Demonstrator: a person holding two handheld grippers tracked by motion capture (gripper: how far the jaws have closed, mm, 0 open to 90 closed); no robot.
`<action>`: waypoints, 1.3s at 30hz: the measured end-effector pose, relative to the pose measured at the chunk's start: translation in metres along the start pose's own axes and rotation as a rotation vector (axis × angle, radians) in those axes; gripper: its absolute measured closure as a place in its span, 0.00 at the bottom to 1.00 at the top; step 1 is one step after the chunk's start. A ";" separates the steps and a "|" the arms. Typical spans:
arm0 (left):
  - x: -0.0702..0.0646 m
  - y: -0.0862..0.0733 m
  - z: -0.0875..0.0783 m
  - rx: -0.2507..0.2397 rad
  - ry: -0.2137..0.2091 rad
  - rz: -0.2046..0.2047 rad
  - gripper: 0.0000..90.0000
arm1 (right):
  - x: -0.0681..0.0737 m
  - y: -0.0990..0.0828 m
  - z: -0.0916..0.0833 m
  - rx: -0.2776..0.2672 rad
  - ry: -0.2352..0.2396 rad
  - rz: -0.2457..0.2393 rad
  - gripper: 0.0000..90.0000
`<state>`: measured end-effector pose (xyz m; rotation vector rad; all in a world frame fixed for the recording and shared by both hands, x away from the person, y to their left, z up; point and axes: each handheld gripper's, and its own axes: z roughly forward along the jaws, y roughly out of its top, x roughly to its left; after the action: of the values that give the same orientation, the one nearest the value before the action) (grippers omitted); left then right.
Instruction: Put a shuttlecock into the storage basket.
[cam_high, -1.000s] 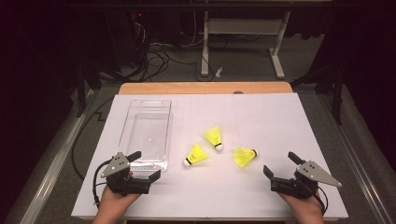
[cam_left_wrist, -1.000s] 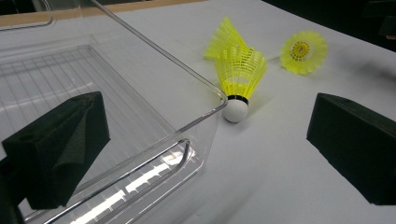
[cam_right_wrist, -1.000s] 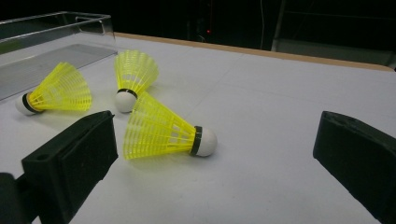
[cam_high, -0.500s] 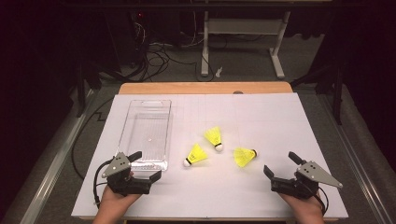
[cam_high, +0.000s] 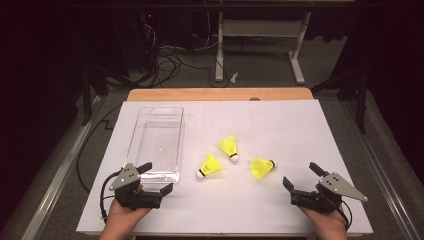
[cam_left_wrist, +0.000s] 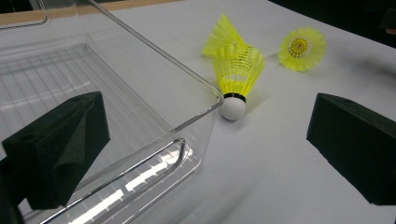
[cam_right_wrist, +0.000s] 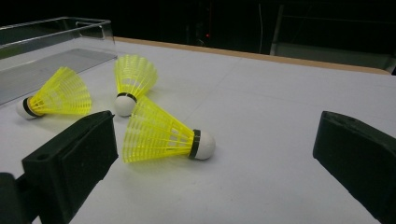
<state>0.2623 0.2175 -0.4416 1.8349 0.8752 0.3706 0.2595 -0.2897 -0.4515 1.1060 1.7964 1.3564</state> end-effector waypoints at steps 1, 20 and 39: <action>0.000 0.000 0.000 0.000 0.000 0.000 0.00 | 0.000 0.000 0.000 0.000 0.000 0.000 0.00; 0.000 0.001 -0.003 -0.005 0.003 0.005 0.00 | 0.000 -0.001 0.001 0.005 -0.001 -0.004 0.01; 0.016 -0.001 -0.020 -0.052 0.052 -0.043 0.00 | -0.001 -0.001 0.001 0.006 -0.003 0.002 0.01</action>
<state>0.2609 0.2426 -0.4357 1.7627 0.9313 0.4119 0.2608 -0.2904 -0.4527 1.1126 1.7990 1.3504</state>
